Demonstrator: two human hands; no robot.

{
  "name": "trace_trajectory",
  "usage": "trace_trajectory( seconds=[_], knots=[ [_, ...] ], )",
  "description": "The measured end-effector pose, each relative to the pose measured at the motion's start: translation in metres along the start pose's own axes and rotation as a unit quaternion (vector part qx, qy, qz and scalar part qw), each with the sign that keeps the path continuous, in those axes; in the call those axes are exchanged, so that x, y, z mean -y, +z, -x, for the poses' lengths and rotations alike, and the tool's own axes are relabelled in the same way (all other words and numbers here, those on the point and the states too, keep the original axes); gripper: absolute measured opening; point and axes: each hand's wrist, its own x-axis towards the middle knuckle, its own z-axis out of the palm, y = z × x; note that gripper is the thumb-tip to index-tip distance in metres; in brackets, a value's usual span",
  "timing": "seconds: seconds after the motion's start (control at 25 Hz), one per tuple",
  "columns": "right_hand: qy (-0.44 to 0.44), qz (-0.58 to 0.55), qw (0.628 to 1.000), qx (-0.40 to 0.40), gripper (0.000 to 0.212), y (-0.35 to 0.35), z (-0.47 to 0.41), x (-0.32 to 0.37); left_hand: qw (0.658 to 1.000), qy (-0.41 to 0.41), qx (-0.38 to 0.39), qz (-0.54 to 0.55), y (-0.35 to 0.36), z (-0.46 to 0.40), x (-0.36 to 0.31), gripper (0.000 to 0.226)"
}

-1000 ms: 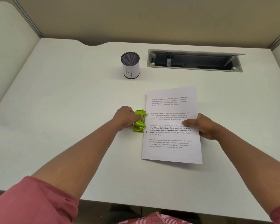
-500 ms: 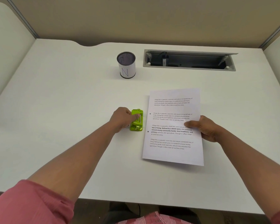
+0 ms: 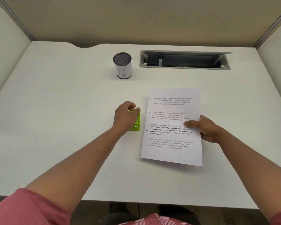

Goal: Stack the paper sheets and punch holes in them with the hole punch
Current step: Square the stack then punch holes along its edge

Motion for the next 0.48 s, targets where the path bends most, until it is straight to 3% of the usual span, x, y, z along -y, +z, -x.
trace_trajectory(
  seconds=[0.08,0.2,0.32,0.48],
  knots=[
    [-0.017,0.014,1.0,0.002,0.035,0.0,0.008,0.008,0.994,-0.035,0.072,0.07,0.008,0.007,-0.011,0.05],
    [-0.063,0.031,0.997,0.017,0.039,0.001,0.024,0.024,0.96,-0.088,0.18,0.196,0.018,0.018,-0.03,0.08],
    [-0.12,0.066,0.99,0.018,0.038,0.002,0.041,0.039,0.938,-0.056,0.217,0.265,0.027,0.019,-0.047,0.058],
    [-0.183,0.125,0.974,-0.043,0.026,-0.002,0.062,0.049,0.944,0.013,0.204,0.26,0.034,0.023,-0.069,0.027]
  ],
)
